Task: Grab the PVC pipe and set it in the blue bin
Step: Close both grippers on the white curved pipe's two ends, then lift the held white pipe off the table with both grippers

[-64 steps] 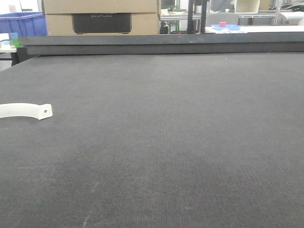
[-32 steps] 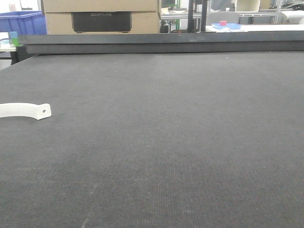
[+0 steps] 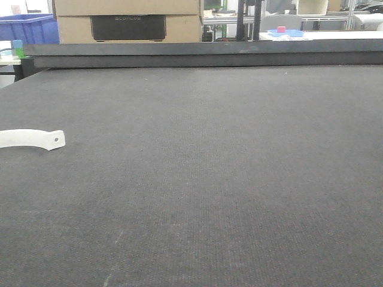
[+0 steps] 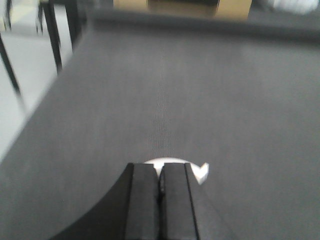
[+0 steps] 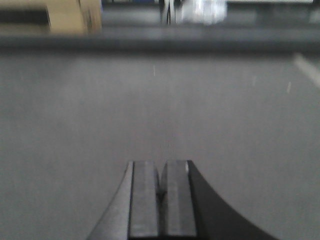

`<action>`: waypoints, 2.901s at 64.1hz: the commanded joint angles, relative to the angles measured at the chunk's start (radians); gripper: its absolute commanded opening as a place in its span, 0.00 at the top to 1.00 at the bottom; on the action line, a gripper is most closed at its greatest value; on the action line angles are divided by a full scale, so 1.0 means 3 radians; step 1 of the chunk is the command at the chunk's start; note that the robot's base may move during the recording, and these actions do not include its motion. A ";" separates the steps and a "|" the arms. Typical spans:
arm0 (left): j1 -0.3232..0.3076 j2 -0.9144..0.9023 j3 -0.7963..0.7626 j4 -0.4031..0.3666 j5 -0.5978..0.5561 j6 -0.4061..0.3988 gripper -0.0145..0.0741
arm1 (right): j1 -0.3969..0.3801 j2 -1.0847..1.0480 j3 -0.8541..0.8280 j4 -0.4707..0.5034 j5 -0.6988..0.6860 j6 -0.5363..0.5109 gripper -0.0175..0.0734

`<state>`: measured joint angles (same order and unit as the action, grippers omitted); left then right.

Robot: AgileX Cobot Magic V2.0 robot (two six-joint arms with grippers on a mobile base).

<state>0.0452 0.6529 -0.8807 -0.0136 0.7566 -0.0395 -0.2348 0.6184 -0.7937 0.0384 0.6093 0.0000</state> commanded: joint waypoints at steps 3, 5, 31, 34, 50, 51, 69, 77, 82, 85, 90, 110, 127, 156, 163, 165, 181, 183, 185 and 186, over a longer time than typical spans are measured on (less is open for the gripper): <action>0.0001 0.0498 -0.0218 0.0002 0.0318 -0.0019 0.96 | -0.0004 0.0465 -0.0064 -0.0026 0.0281 0.0000 0.99; 0.0001 0.0625 -0.0234 0.0002 0.0323 -0.0019 0.96 | -0.0004 0.0555 -0.0064 -0.0026 0.0396 0.0000 0.99; 0.0001 0.1558 -0.0235 -0.0031 0.0401 -0.0019 0.96 | -0.0004 0.1441 -0.0064 -0.0020 0.1172 0.0000 0.99; 0.0001 0.1612 -0.0235 -0.0031 0.0409 -0.0019 0.96 | -0.0004 0.1484 -0.0064 -0.0020 0.1181 0.0000 0.99; 0.0001 0.1699 -0.0235 -0.0031 0.0519 -0.0019 0.96 | -0.0004 0.1901 -0.0257 -0.0014 0.1361 0.0000 0.99; 0.0001 0.1699 -0.0235 -0.0041 0.0526 -0.0019 0.96 | -0.0004 0.1944 -0.0300 -0.0014 0.1381 0.0000 0.98; 0.0001 0.1699 -0.0235 -0.0183 0.0751 -0.0019 0.96 | -0.0004 0.2793 -0.0737 -0.0014 0.1601 -0.0108 0.65; 0.0001 0.1699 -0.0235 -0.0194 0.0843 -0.0019 0.96 | -0.0017 0.3071 -0.0776 -0.0014 0.1510 -0.0151 0.55; 0.0001 0.1699 -0.0235 -0.0203 0.0884 -0.0019 0.96 | -0.0017 0.3232 -0.0776 -0.0014 0.1458 -0.0151 0.57; 0.0001 0.1699 -0.0235 -0.0203 0.0891 -0.0019 0.96 | -0.0017 0.3316 -0.0776 -0.0014 0.1395 -0.0151 0.59; 0.0001 0.1699 -0.0235 -0.0203 0.0905 -0.0019 0.96 | -0.0023 0.3410 -0.0776 -0.0014 0.1284 -0.0151 0.61; 0.0001 0.1699 -0.0235 -0.0203 0.0919 -0.0019 0.96 | -0.0044 0.3515 -0.0776 -0.0014 0.1181 -0.0151 0.81; 0.0017 0.1699 -0.0240 -0.0178 0.0977 -0.0078 0.96 | -0.0107 0.3508 -0.0826 -0.0014 0.1209 -0.0151 0.99; 0.0394 0.2642 -0.0681 -0.0081 0.1040 0.0289 0.96 | -0.0101 0.2925 -0.0999 0.0190 0.1429 -0.0151 0.99; 0.0394 0.2966 -0.0875 0.0118 0.1031 0.0297 0.91 | -0.0101 0.2893 -0.0999 0.0212 0.1494 -0.0151 0.99; 0.0394 0.3036 -0.0909 0.0168 0.1031 0.0297 0.86 | -0.0101 0.2893 -0.0999 0.0238 0.1510 -0.0151 0.99; 0.0394 0.3484 -0.0962 0.0192 0.0724 0.0297 0.54 | -0.0101 0.2893 -0.0999 0.0278 0.1517 -0.0151 0.99; 0.0394 0.3528 -0.0962 0.0154 0.0669 0.0297 0.54 | -0.0101 0.2893 -0.0999 0.0284 0.1517 -0.0151 0.99; 0.0394 0.3577 -0.0962 0.0129 0.0626 0.0297 0.54 | -0.0101 0.2893 -0.0999 0.0284 0.1510 -0.0151 0.99; 0.0394 0.3595 -0.0962 0.0130 0.0604 0.0297 0.54 | -0.0101 0.2893 -0.0999 0.0284 0.1504 -0.0151 0.99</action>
<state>0.1611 1.7020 -1.1591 0.0484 0.9785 0.0496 -0.2632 1.5008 -1.0881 0.1222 1.0623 -0.0381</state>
